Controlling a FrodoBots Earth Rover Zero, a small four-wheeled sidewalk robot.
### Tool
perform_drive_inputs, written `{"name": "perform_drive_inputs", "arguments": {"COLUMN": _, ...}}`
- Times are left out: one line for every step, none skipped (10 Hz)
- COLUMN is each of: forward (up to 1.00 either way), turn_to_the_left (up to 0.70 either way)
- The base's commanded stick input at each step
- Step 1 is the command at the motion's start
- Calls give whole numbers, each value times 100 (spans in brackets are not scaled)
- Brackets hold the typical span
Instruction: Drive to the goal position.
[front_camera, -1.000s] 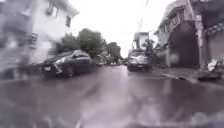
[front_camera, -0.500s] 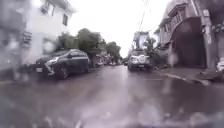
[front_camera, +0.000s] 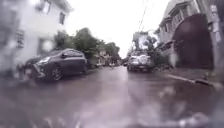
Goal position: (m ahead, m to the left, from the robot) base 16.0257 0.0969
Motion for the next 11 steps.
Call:
{"name": "perform_drive_inputs", "arguments": {"forward": 100, "turn_to_the_left": 0}}
{"name": "perform_drive_inputs", "arguments": {"forward": 100, "turn_to_the_left": 0}}
{"name": "perform_drive_inputs", "arguments": {"forward": 100, "turn_to_the_left": 0}}
{"name": "perform_drive_inputs", "arguments": {"forward": 100, "turn_to_the_left": -7}}
{"name": "perform_drive_inputs", "arguments": {"forward": 100, "turn_to_the_left": -23}}
{"name": "perform_drive_inputs", "arguments": {"forward": 100, "turn_to_the_left": -18}}
{"name": "perform_drive_inputs", "arguments": {"forward": 100, "turn_to_the_left": 0}}
{"name": "perform_drive_inputs", "arguments": {"forward": 100, "turn_to_the_left": 0}}
{"name": "perform_drive_inputs", "arguments": {"forward": 100, "turn_to_the_left": 0}}
{"name": "perform_drive_inputs", "arguments": {"forward": 100, "turn_to_the_left": 0}}
{"name": "perform_drive_inputs", "arguments": {"forward": 100, "turn_to_the_left": 0}}
